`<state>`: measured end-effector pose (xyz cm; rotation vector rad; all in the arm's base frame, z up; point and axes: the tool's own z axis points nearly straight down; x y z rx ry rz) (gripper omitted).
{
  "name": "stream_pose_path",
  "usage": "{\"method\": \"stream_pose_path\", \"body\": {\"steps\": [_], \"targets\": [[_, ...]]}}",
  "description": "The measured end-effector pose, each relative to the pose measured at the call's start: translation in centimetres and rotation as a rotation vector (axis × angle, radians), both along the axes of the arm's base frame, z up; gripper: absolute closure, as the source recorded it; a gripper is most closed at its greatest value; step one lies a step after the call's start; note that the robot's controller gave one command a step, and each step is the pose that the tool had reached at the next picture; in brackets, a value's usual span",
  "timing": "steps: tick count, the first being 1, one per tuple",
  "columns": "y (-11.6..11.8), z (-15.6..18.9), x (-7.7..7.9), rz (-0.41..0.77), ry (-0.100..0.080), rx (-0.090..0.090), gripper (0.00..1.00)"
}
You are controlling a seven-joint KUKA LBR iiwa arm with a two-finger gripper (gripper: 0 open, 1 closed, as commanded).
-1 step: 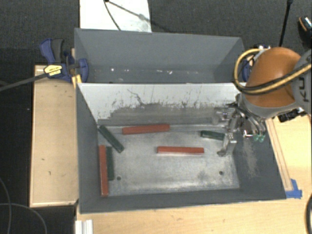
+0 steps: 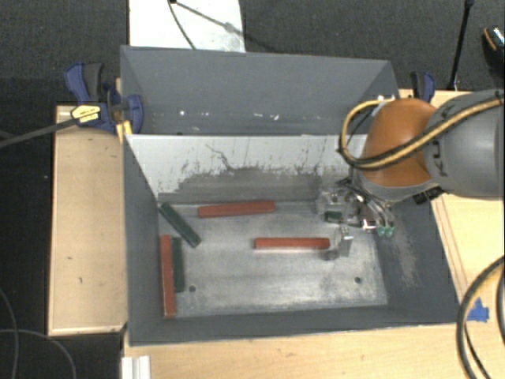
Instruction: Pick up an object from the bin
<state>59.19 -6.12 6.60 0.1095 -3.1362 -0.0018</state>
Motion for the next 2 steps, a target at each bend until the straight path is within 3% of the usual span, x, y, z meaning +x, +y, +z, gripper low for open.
{"method": "stream_pose_path", "body": {"steps": [1, 2], "targets": [[-0.05, 0.48, 0.13, 0.000, -0.006, 0.000, 1.00], [-0.08, 0.48, 0.13, 0.000, -0.006, -0.001, 0.00]]}}
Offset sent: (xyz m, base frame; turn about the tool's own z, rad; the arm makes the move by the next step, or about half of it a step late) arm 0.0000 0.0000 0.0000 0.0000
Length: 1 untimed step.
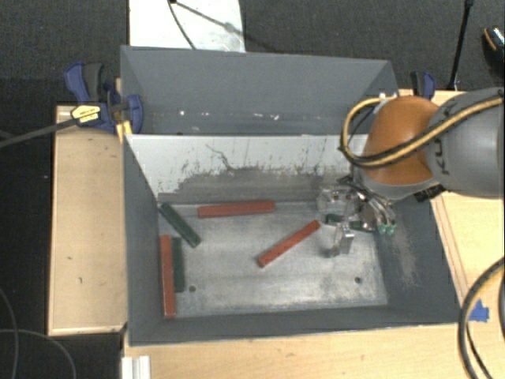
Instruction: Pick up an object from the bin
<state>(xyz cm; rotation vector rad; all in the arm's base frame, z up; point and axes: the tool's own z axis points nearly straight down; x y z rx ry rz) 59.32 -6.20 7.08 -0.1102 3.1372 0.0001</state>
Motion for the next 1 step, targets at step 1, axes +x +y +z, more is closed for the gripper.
{"method": "stream_pose_path", "body": {"steps": [1], "targets": [[1.15, -0.05, -3.39, 0.252, 0.002, 0.000, 0.00]]}}
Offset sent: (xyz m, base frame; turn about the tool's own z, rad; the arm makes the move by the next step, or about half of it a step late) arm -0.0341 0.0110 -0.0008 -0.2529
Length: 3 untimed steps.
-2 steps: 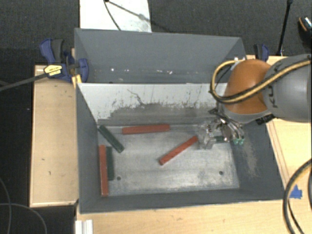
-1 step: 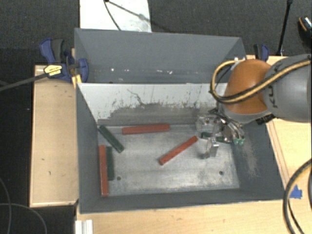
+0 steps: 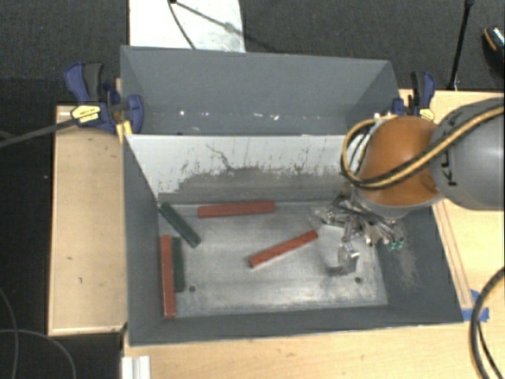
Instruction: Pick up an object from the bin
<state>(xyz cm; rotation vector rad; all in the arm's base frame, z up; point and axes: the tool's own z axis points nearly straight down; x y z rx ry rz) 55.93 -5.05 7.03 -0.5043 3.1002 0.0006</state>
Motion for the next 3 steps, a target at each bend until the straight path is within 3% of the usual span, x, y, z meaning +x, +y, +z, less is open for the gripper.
{"method": "stream_pose_path", "body": {"steps": [1, 2, 3], "targets": [[7.1, 0.0, 0.3, 0.083, -0.002, 0.004, 0.00], [13.1, 0.0, -1.3, 0.226, 0.003, 0.002, 0.00], [21.8, 0.1, 2.2, 0.351, -0.007, 0.004, 0.00]]}}
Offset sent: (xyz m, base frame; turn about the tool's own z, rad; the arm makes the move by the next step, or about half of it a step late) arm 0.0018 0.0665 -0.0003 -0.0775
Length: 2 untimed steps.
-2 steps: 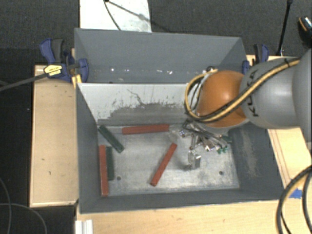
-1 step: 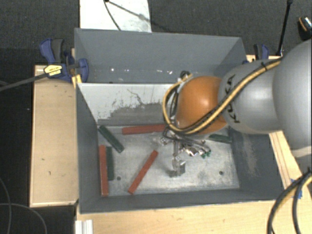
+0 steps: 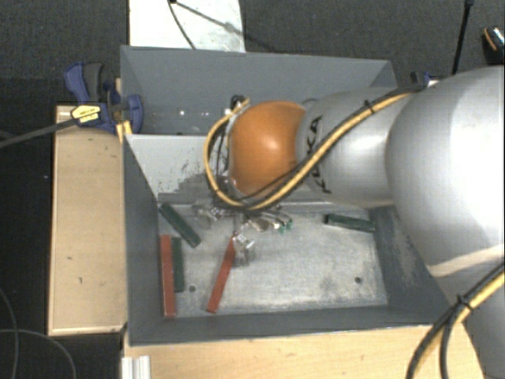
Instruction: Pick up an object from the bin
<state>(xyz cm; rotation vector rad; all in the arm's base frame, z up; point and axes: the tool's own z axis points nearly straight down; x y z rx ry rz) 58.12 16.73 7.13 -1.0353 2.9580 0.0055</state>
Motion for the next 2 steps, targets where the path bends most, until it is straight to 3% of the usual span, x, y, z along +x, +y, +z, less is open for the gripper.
{"method": "stream_pose_path", "body": {"steps": [1, 2], "targets": [[-0.5, -0.1, 0.0, -0.008, 0.003, -0.004, 1.00], [-1.9, 16.4, -0.8, -0.010, -0.006, -0.003, 1.00]]}}
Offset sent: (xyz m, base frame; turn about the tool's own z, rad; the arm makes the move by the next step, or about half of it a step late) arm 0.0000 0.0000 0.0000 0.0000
